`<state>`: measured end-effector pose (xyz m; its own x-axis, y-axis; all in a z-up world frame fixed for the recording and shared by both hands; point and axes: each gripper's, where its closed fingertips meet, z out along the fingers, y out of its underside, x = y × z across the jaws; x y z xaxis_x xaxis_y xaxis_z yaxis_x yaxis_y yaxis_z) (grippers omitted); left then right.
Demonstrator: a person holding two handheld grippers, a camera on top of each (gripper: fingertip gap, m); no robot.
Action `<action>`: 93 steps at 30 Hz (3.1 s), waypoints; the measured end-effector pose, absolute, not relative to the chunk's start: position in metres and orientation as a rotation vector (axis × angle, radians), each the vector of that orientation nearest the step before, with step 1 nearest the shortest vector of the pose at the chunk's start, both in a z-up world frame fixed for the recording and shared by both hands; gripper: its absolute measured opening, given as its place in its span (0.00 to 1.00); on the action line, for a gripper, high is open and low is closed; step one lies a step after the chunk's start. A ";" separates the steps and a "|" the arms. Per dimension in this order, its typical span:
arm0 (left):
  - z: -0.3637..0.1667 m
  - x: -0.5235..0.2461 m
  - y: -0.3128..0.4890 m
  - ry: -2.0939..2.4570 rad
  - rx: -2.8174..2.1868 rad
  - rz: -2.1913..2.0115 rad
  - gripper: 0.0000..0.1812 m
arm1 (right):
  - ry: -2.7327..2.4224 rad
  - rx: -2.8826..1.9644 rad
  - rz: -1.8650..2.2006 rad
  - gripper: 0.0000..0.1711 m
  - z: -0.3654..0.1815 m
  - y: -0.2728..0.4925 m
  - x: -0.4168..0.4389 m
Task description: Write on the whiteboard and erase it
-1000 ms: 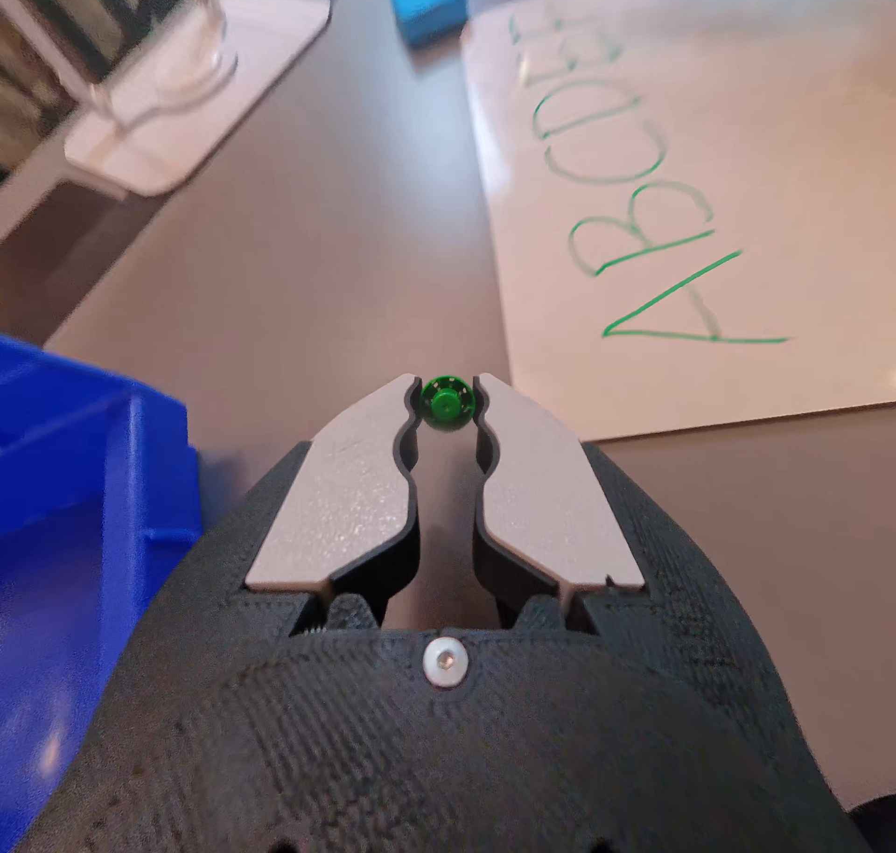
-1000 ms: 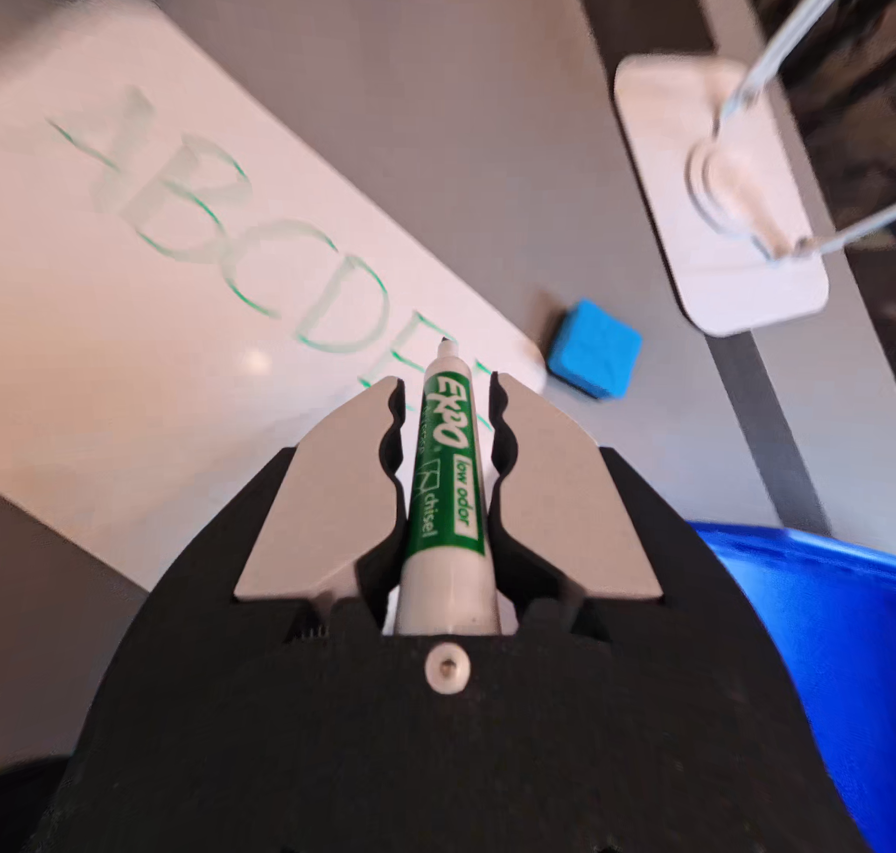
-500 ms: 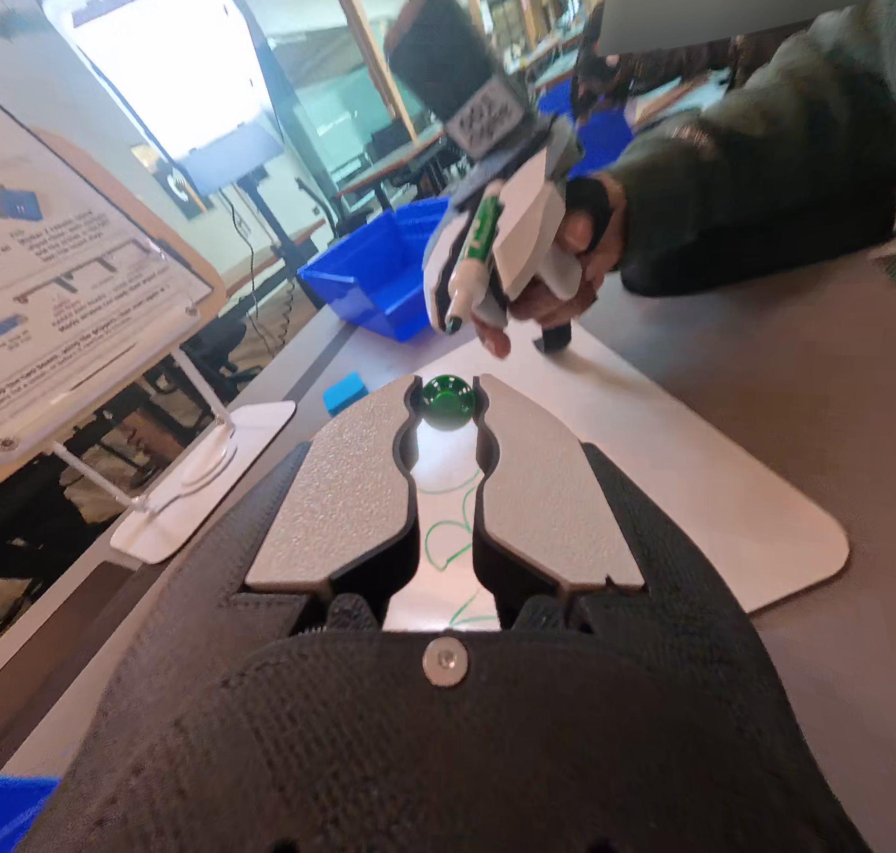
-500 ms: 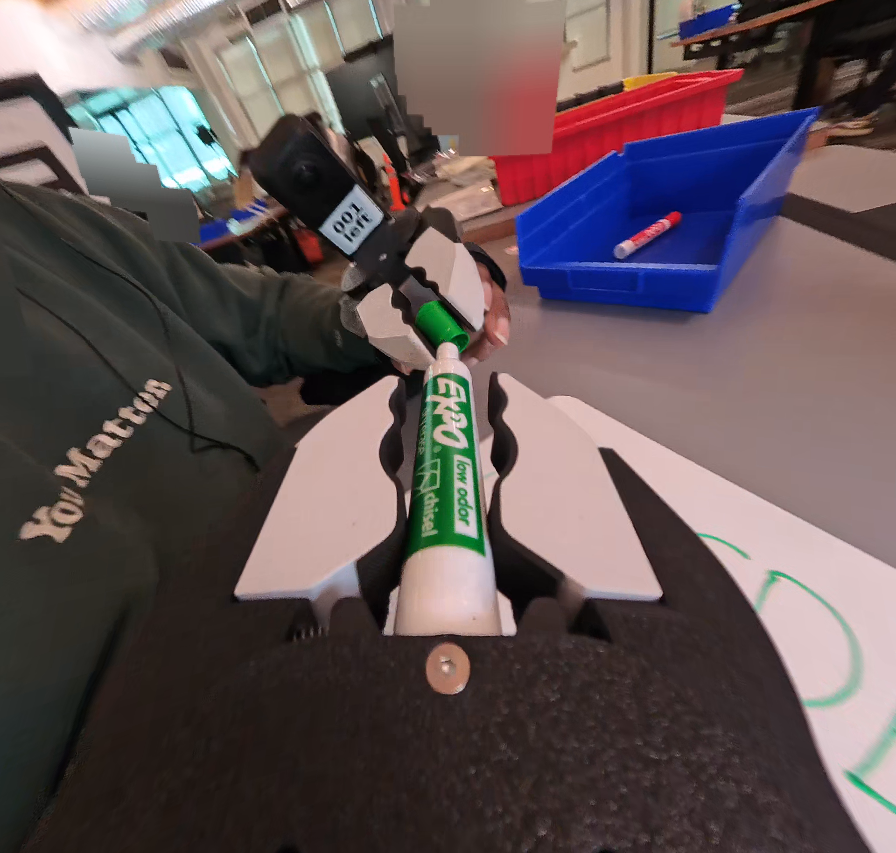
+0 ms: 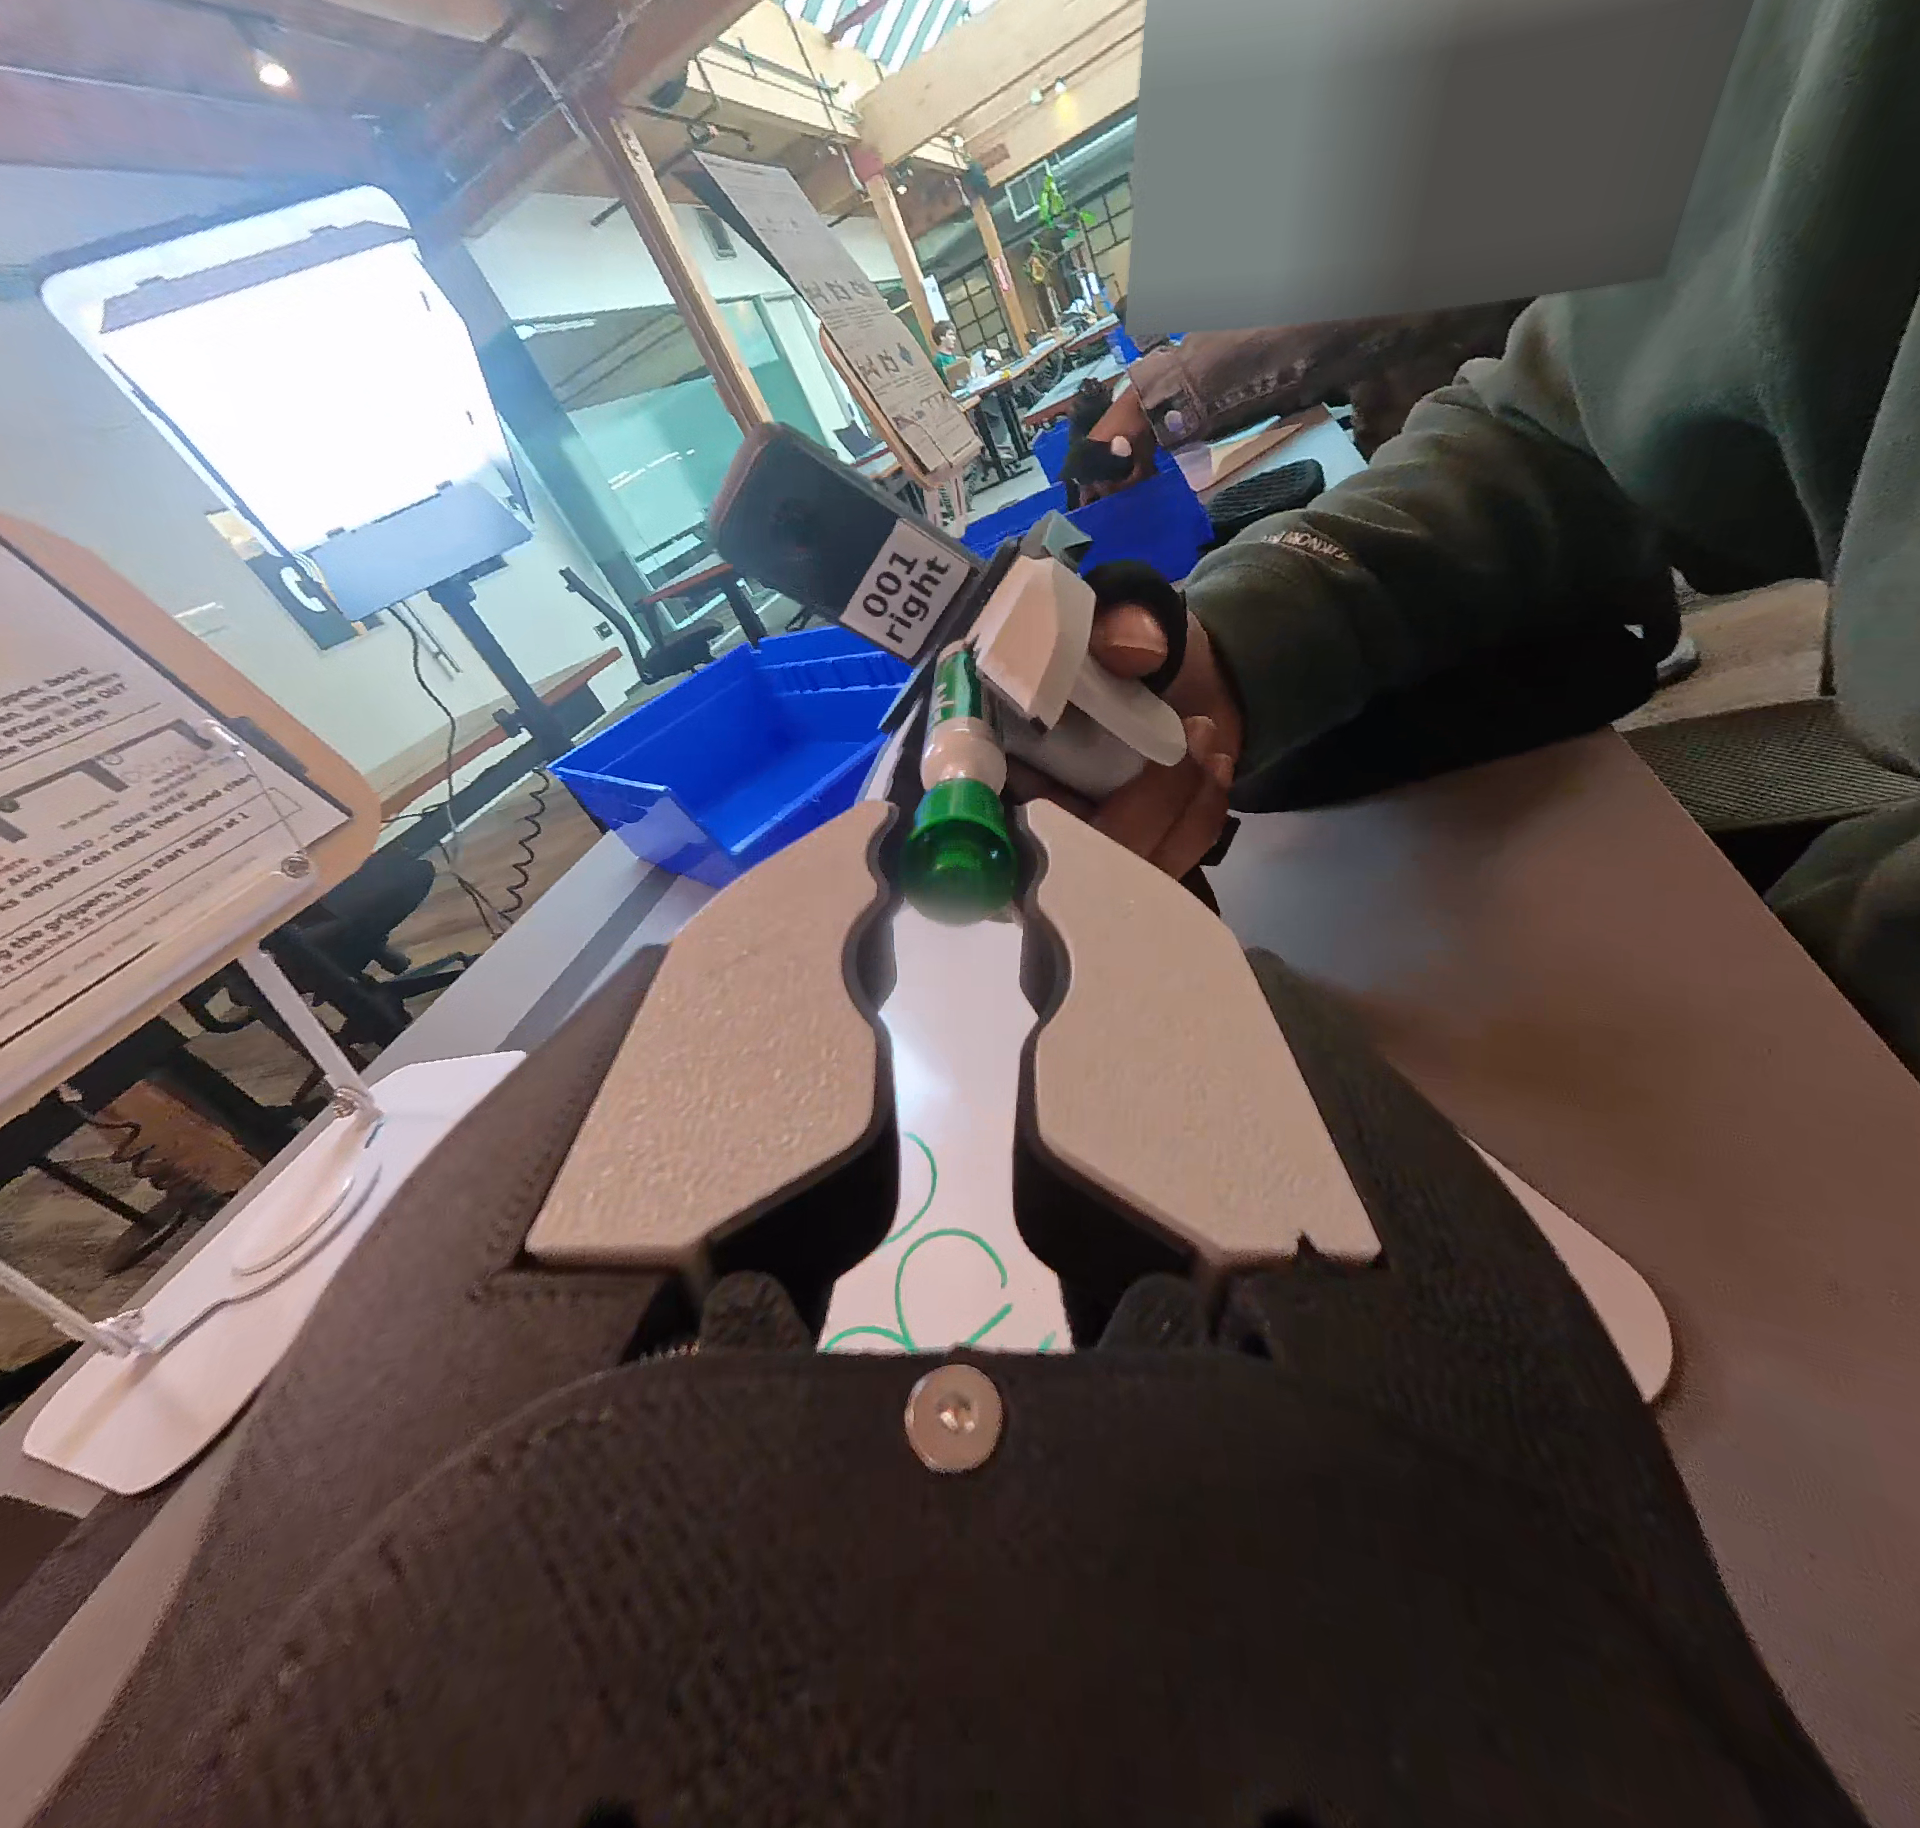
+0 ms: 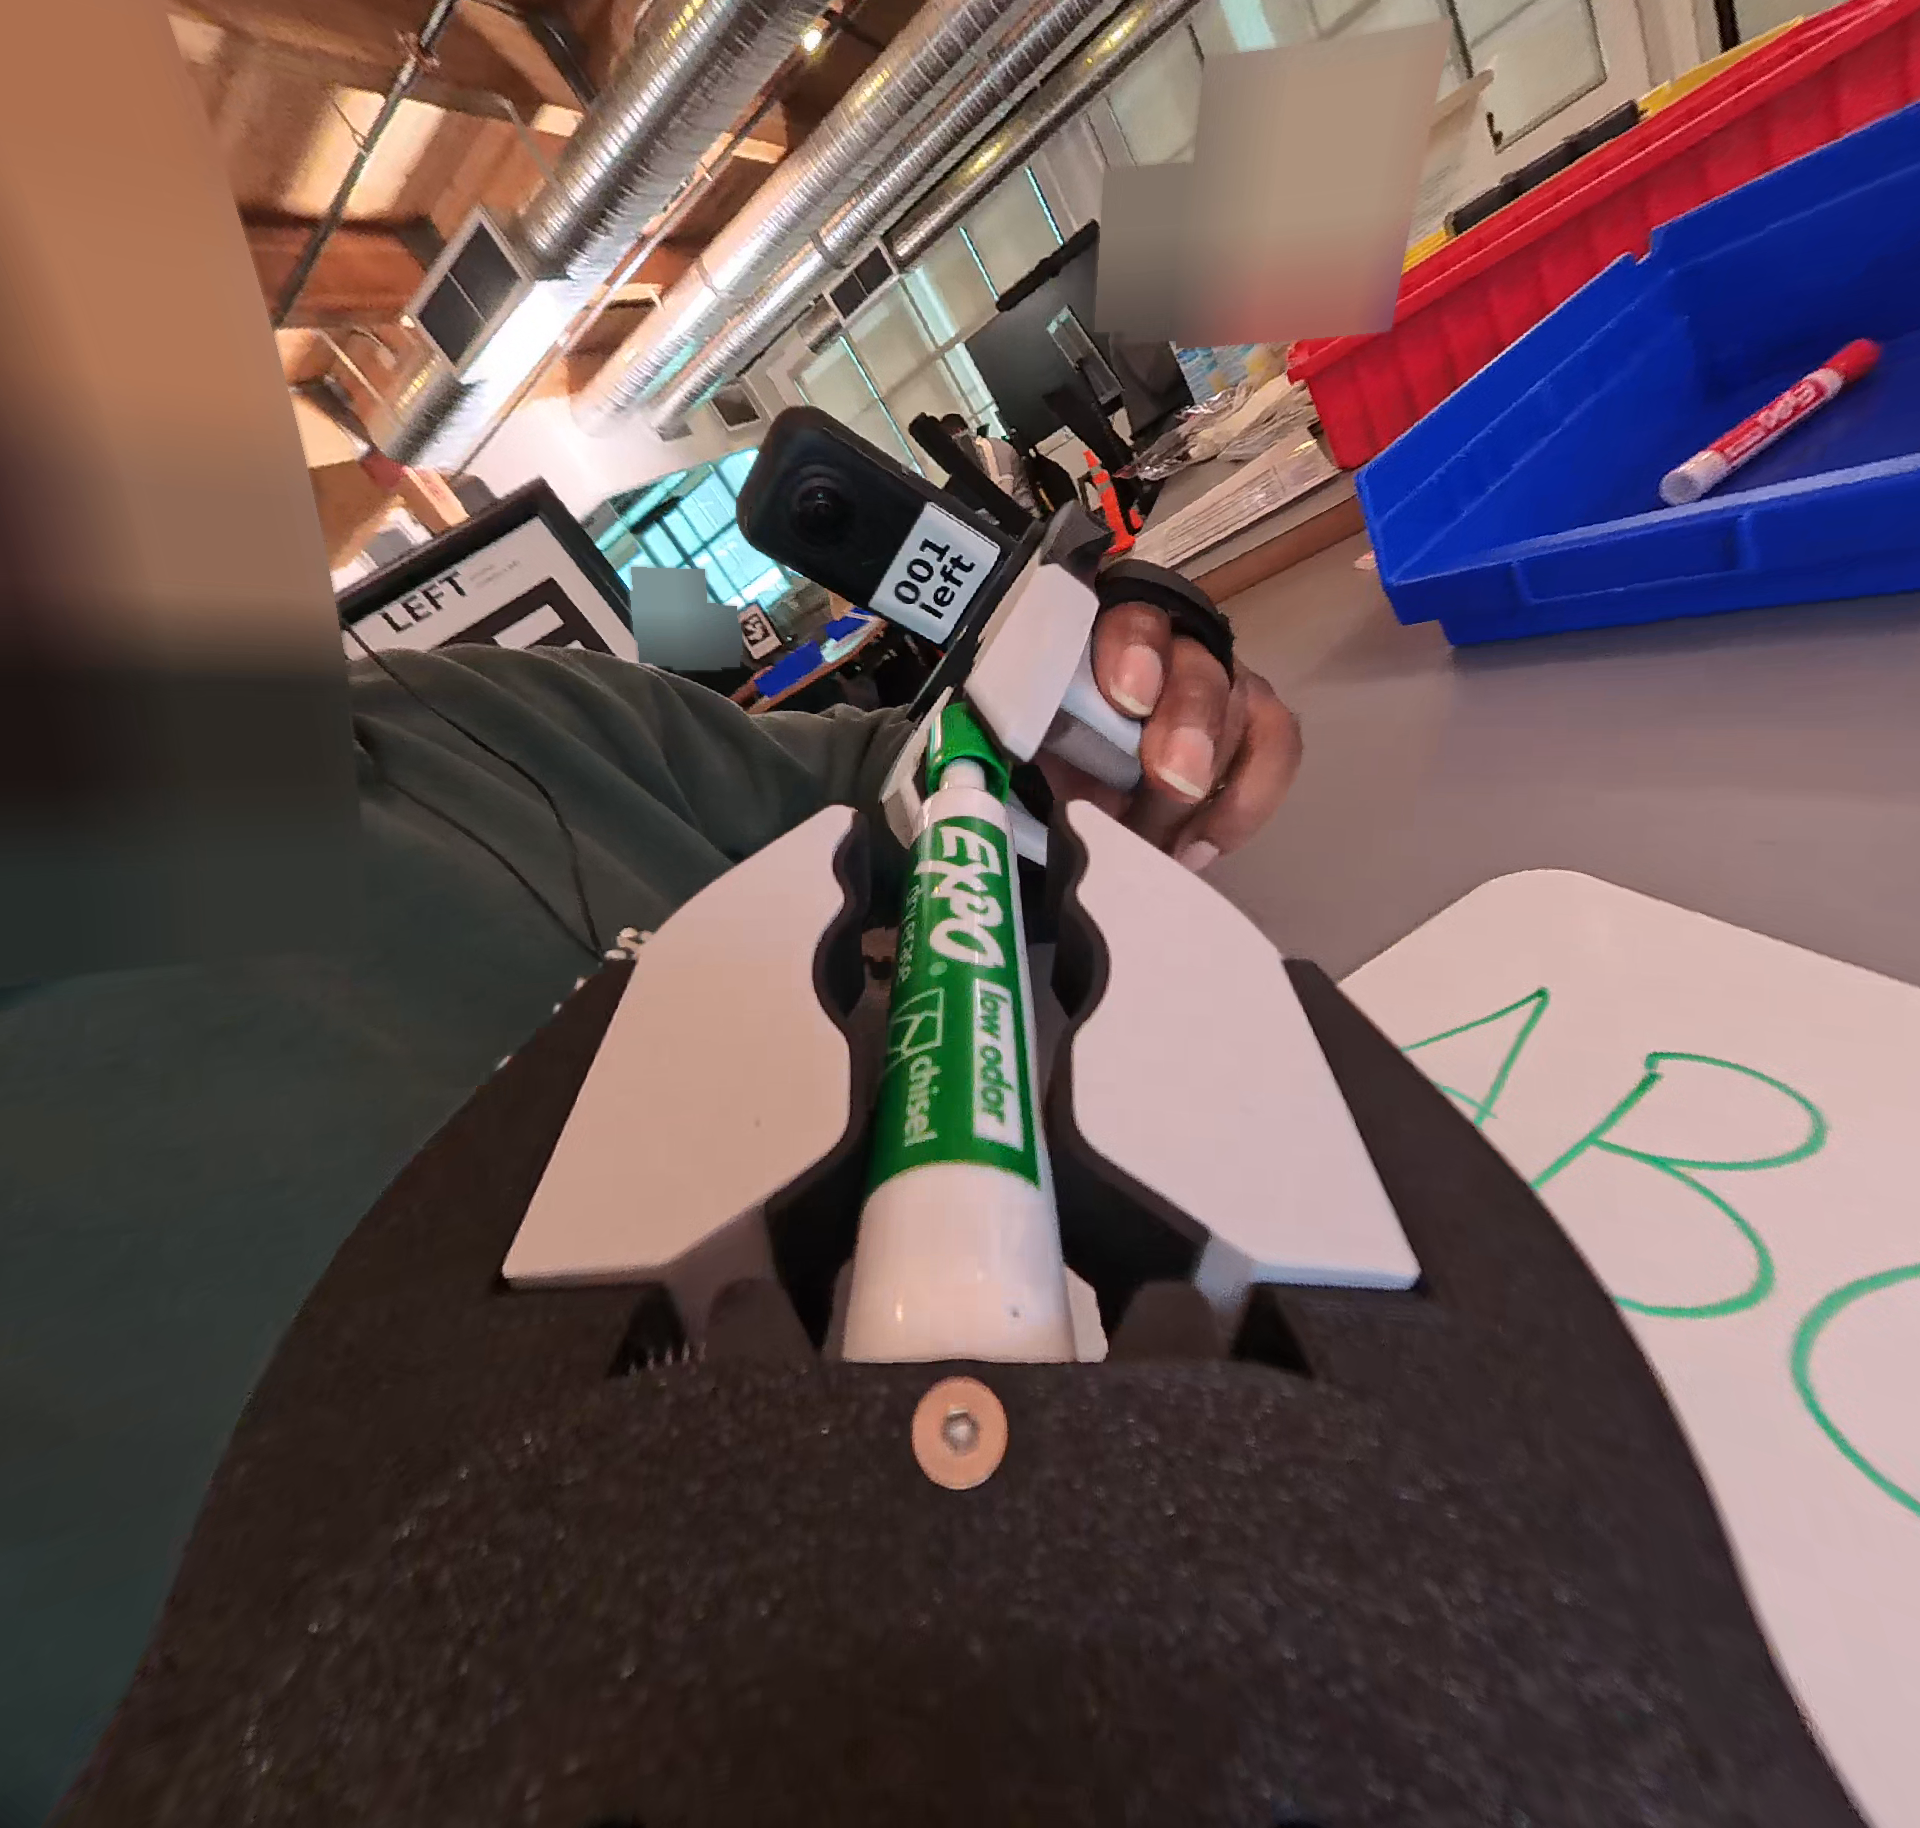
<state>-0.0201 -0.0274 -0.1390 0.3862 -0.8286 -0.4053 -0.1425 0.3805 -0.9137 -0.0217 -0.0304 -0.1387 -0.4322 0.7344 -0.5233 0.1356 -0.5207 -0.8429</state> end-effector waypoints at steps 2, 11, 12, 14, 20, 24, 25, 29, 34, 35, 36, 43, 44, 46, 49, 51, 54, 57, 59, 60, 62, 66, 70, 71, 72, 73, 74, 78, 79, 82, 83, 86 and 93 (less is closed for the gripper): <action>-0.143 -0.019 -0.027 1.122 -1.128 -0.575 0.11 | -1.223 -1.393 2.029 0.20 -0.143 -0.032 -0.024; -0.166 -0.024 -0.018 1.232 -1.208 -0.343 0.11 | -1.257 -1.491 1.822 0.19 -0.159 -0.029 -0.032; -0.165 -0.024 -0.018 1.235 -1.202 -0.325 0.11 | -1.249 -1.496 1.820 0.19 -0.159 -0.029 -0.032; -0.168 -0.026 -0.017 1.262 -1.208 -0.295 0.11 | -1.252 -1.521 1.785 0.19 -0.163 -0.029 -0.034; -0.187 -0.030 -0.012 1.356 -1.222 -0.123 0.10 | -1.310 -1.594 1.623 0.19 -0.179 -0.027 -0.036; -0.196 -0.029 -0.010 1.384 -1.233 -0.068 0.10 | -1.297 -1.626 1.603 0.19 -0.188 -0.027 -0.037; -0.200 -0.029 -0.008 1.396 -1.248 -0.044 0.10 | -1.295 -1.631 1.582 0.19 -0.191 -0.026 -0.038; -0.206 -0.030 -0.004 1.389 -1.282 -0.011 0.10 | -1.253 -1.638 1.585 0.18 -0.195 -0.023 -0.041; -0.210 -0.031 -0.002 1.391 -1.303 -0.020 0.10 | -1.234 -1.623 1.614 0.19 -0.196 -0.019 -0.042; -0.208 -0.032 0.000 1.383 -1.311 -0.036 0.10 | -1.247 -1.594 1.615 0.20 -0.192 -0.017 -0.042; -0.203 -0.032 0.002 1.372 -1.319 -0.064 0.11 | -1.272 -1.560 1.620 0.20 -0.187 -0.016 -0.042; -0.195 -0.051 0.004 1.254 -1.471 -0.423 0.11 | -1.521 -1.368 1.126 0.28 -0.180 0.016 -0.018; -0.201 -0.051 0.003 1.261 -1.505 -0.474 0.11 | -1.552 -1.351 1.054 0.28 -0.181 0.018 -0.016; -0.207 -0.051 0.004 1.252 -1.540 -0.524 0.11 | -1.610 -1.313 0.948 0.24 -0.182 0.016 -0.014; -0.211 -0.046 0.001 1.249 -1.576 -0.589 0.11 | -1.701 -1.269 0.779 0.19 -0.191 0.014 -0.012; -0.214 -0.042 0.000 1.249 -1.591 -0.609 0.11 | -1.753 -1.248 0.673 0.19 -0.200 0.014 -0.012; -0.217 -0.038 -0.002 1.259 -1.598 -0.622 0.11 | -1.812 -1.215 0.553 0.18 -0.209 0.011 -0.014; -0.218 -0.035 -0.004 1.266 -1.604 -0.633 0.11 | -1.873 -1.189 0.454 0.12 -0.218 0.008 -0.016; -0.220 -0.034 -0.006 1.270 -1.609 -0.638 0.11 | -1.913 -1.187 0.382 0.11 -0.225 0.008 -0.015; -0.220 -0.033 -0.007 1.266 -1.608 -0.650 0.11 | -1.927 -1.200 0.361 0.11 -0.228 0.008 -0.014; -0.216 -0.030 -0.007 1.238 -1.589 -0.678 0.11 | -1.914 -1.232 0.383 0.11 -0.229 0.008 -0.014; -0.193 -0.037 0.004 1.080 -1.508 -0.683 0.12 | -1.759 -1.342 0.626 0.11 -0.207 0.018 -0.011; -0.168 -0.066 0.023 0.859 -1.459 -0.692 0.10 | -1.426 -1.495 0.701 0.11 -0.170 0.077 0.019; -0.166 -0.071 0.025 0.830 -1.463 -0.704 0.09 | -1.300 -1.544 0.687 0.11 -0.157 0.102 0.036; -0.166 -0.076 0.027 0.807 -1.469 -0.711 0.08 | -1.166 -1.597 0.655 0.11 -0.145 0.130 0.056; -0.166 -0.079 0.029 0.790 -1.474 -0.714 0.08 | -1.024 -1.656 0.594 0.11 -0.137 0.162 0.081; -0.166 -0.080 0.030 0.785 -1.479 -0.716 0.07 | -0.892 -1.723 0.496 0.11 -0.133 0.196 0.110; -0.172 -0.077 0.029 0.823 -1.494 -0.707 0.04 | -0.499 -2.024 0.215 0.11 -0.150 0.302 0.214; -0.174 -0.075 0.028 0.832 -1.493 -0.700 0.03 | -0.416 -2.098 0.239 0.11 -0.160 0.316 0.226; -0.174 -0.073 0.023 0.842 -1.465 -0.660 0.01 | -0.238 -2.212 0.281 0.11 -0.187 0.340 0.239; -0.171 -0.072 0.020 0.841 -1.437 -0.649 0.00 | -0.188 -2.227 0.280 0.11 -0.194 0.345 0.241; -0.166 -0.069 0.014 0.854 -1.394 -0.609 0.00 | -0.064 -2.316 0.172 0.11 -0.225 0.353 0.259; -0.167 -0.067 0.009 0.861 -1.397 -0.627 0.00 | 0.239 -2.321 -0.047 0.11 -0.249 0.346 0.310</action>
<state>-0.0666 0.0091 -0.1669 0.5646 -0.8125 -0.1451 -0.1106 0.0998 -0.9888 0.3099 0.3463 -0.2494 0.9816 -0.1864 -0.0402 -0.1575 -0.6737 -0.7220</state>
